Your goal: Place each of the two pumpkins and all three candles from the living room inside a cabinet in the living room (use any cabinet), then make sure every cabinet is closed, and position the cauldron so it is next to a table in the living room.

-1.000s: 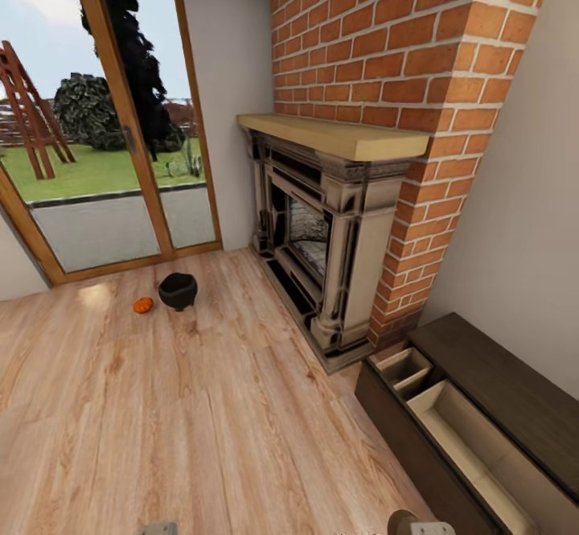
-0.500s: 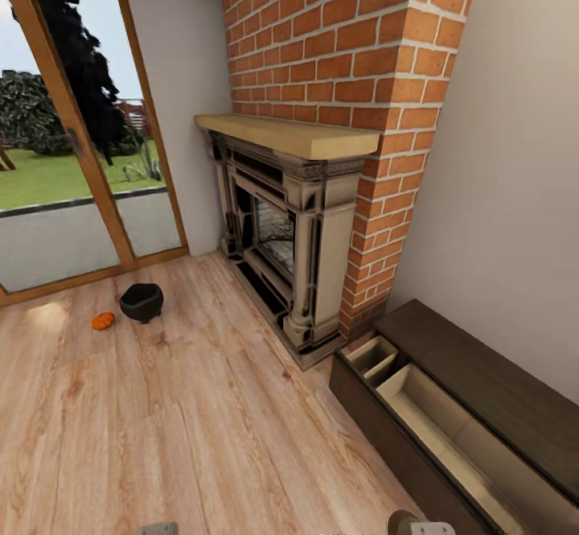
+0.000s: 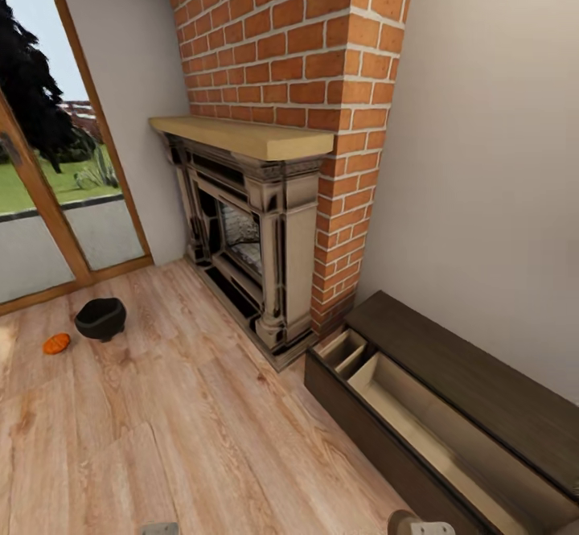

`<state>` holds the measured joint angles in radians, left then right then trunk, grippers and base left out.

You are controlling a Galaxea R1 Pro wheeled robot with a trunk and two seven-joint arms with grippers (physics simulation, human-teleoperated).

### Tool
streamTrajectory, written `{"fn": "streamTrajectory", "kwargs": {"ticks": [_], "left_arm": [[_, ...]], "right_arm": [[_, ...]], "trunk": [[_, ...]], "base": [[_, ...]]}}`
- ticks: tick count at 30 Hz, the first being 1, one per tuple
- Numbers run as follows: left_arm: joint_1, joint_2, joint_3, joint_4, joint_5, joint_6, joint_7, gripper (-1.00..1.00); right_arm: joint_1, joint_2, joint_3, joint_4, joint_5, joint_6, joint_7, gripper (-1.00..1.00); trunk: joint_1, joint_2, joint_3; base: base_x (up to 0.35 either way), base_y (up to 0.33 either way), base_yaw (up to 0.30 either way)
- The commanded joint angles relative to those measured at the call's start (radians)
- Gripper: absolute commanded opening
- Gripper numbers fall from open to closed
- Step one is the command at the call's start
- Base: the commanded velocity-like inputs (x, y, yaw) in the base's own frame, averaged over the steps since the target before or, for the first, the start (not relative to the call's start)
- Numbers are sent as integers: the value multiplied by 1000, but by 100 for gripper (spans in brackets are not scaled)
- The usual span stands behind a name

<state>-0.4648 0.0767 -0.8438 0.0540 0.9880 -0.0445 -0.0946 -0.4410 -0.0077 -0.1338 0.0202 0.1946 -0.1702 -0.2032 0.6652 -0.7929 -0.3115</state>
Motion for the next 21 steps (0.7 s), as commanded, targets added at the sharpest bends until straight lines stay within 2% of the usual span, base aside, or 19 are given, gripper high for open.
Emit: {"fn": "streamTrajectory", "kwargs": {"ticks": [1, 21], "left_arm": [[0, 0, 0, 0, 0, 0, 1, -100], [0, 5, -3, 1, -1, 0, 3, -100]], "right_arm": [[0, 0, 0, 0, 0, 0, -1, -100], [0, 2, 0, 0, 0, 0, -1, -100]], "trunk": [[0, 0, 0], [0, 0, 9]], "base": [[0, 0, -284], [0, 0, -284]]}}
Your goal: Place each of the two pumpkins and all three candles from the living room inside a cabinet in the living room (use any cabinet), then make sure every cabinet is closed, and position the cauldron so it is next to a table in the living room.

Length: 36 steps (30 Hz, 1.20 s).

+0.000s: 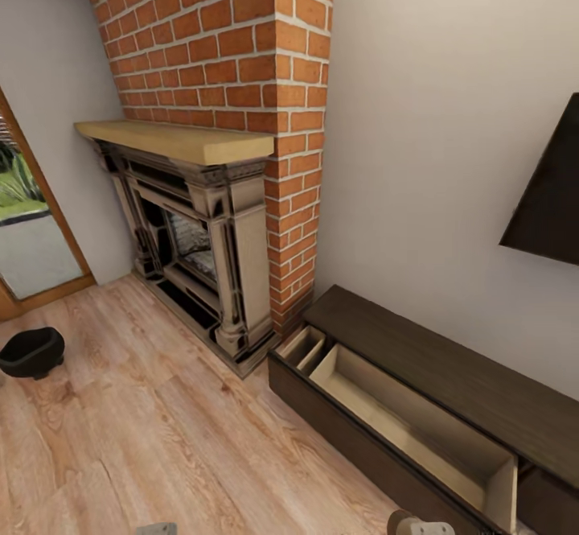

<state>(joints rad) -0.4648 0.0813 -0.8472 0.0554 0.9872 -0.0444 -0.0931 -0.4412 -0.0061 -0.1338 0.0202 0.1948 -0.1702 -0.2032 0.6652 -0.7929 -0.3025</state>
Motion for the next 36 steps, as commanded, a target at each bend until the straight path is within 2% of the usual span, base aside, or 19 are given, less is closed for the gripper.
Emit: {"fn": "streamTrajectory", "kwargs": {"ticks": [1, 7, 11, 28, 36], "left_arm": [[0, 0, 0, 0, -1, 0, 1, -100], [0, 17, -2, 0, -1, 0, 1, -100], [0, 18, -3, 0, -1, 1, 0, -100], [0, 17, -3, 0, -2, 1, 0, -100], [0, 8, -3, -2, -2, 1, 0, -100]], "right_arm": [[0, 0, 0, 0, 0, 0, -1, -100], [0, 0, 0, 0, 0, 0, -1, -100], [0, 0, 0, 0, 0, 0, -1, -100], [0, 0, 0, 0, 1, 0, -1, -100], [0, 0, 0, 0, 1, 0, -1, -100]], "trunk": [[0, 0, 0], [0, 0, 3], [0, 0, 5], [0, 0, 12], [0, 0, 16]], "base": [[0, 0, -284], [12, 0, -284], [127, 34, -284], [181, 121, -284], [214, 158, -284]]}}
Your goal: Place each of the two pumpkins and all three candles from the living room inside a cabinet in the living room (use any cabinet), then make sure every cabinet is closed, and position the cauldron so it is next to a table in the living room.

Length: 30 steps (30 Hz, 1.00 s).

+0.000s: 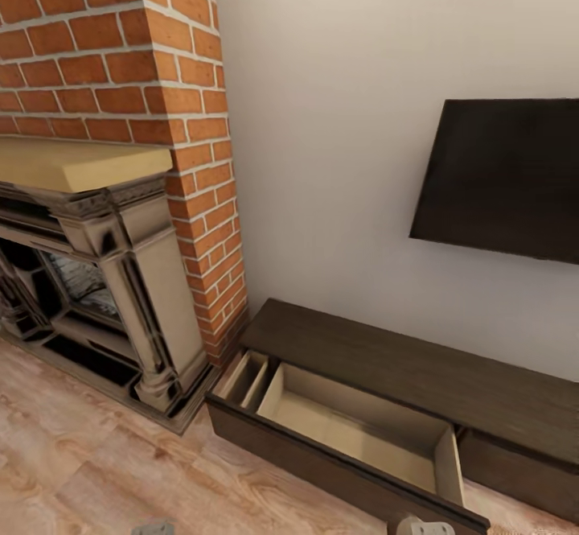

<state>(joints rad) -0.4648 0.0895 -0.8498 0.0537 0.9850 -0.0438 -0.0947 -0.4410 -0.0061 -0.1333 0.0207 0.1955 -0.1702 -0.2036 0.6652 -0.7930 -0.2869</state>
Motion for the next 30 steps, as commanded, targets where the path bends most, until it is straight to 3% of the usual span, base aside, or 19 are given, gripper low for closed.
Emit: {"fn": "streamTrajectory", "kwargs": {"ticks": [1, 10, 30], "left_arm": [[0, 0, 0, 0, 0, 0, 1, -100], [0, -5, 1, 0, 0, 0, 0, -100], [0, -24, 2, -1, 0, 1, -8, -100]], "right_arm": [[0, 0, 0, 0, 0, 0, 0, -100], [0, 0, 0, 1, 1, 0, 0, -100], [0, 0, 0, 1, 0, 0, 0, -100]], "trunk": [[0, 0, 0], [0, 0, 4], [0, 0, 15]], "base": [[189, 137, -284], [145, 89, -284], [6, 2, -284]]}}
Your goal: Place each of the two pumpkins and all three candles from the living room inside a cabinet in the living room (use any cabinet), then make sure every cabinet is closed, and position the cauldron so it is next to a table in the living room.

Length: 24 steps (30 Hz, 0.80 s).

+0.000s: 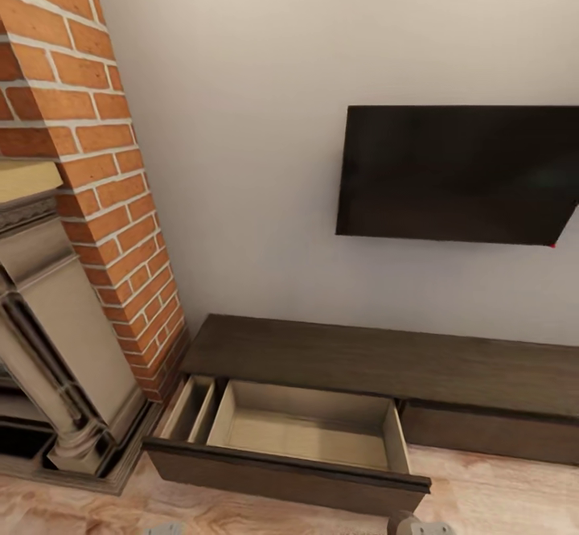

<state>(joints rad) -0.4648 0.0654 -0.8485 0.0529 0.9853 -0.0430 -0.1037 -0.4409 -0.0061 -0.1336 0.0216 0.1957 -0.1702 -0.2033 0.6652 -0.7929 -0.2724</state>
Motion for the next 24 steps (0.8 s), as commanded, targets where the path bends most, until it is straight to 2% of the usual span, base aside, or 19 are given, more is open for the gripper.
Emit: {"fn": "streamTrajectory", "kwargs": {"ticks": [1, 13, 24], "left_arm": [[0, 0, 0, 0, -1, 0, 1, -100], [0, 2, 0, 1, -1, 0, 1, -100], [0, 4, 0, 0, 1, 0, 3, -100]], "right_arm": [[0, 0, 0, 0, 0, 0, -1, -100], [0, 0, 0, 0, 0, 0, -1, -100], [0, 0, 0, 1, 8, 1, -1, -100]], "trunk": [[0, 0, 1], [0, 0, 7], [0, 0, 7]], "base": [[0, 0, -284], [0, 0, -279], [0, 0, -28]]}}
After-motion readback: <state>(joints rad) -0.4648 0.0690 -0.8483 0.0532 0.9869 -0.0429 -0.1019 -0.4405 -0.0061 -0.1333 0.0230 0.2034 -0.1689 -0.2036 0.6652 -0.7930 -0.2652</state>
